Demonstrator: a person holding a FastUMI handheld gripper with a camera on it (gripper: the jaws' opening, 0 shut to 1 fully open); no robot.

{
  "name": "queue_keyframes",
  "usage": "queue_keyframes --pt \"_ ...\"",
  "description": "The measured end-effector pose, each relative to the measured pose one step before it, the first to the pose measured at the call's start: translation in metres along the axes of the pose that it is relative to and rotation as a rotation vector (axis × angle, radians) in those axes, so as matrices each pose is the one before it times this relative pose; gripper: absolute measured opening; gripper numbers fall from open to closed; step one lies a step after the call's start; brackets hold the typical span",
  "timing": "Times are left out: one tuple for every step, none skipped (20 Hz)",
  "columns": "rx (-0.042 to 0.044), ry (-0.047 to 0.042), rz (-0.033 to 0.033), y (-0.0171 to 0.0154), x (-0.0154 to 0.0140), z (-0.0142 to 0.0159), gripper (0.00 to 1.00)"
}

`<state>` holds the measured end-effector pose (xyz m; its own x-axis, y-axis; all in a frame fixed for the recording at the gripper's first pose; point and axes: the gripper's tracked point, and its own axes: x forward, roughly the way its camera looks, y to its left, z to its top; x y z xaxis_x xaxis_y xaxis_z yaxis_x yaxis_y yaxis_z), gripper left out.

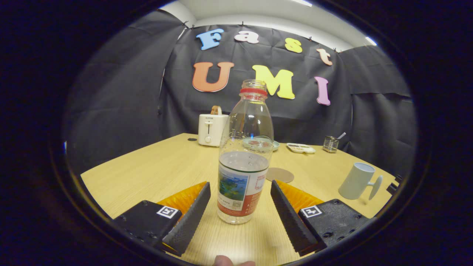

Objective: Take the bottle from table, then pour the juice into the cup, finally place the bottle on the coaster

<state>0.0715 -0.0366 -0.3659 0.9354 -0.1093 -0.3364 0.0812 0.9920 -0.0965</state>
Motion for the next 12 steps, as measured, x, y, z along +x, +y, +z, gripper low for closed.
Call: queue_keyframes --pt "-0.00408 0.00787 0.0066 0.00273 0.00001 0.00068 1.0" --pt "-0.00667 -0.0024 0.01542 0.00441 0.00026 0.00381 1.0" --pt "-0.01002 0.00059 0.00849 0.00226 0.00075 0.00346 1.0" --pt "-0.00448 0.0057 -0.00009 -0.00145 0.00265 0.00345 1.0" --pt "0.00788 0.00342 0.00246 -0.00114 0.00299 0.00115 1.0" --pt "0.01092 0.00175 0.00397 -0.00018 0.00236 0.00156 1.0" --pt "-0.00418 0.00241 -0.00926 -0.0027 0.00165 0.0003 0.97" --pt "-0.01145 -0.00069 0.00124 0.00022 -0.00278 0.00331 0.94" --pt "-0.0079 0.01137 0.00043 -0.00188 0.00453 -0.00327 0.91" --pt "-0.00625 0.0098 0.00364 -0.00103 -0.00085 0.00072 0.87" --pt "-0.01548 0.00105 0.00093 -0.00082 -0.00431 0.00239 0.84" --pt "-0.01319 -0.01645 -0.0118 -0.00516 -0.00615 0.0063 0.81"
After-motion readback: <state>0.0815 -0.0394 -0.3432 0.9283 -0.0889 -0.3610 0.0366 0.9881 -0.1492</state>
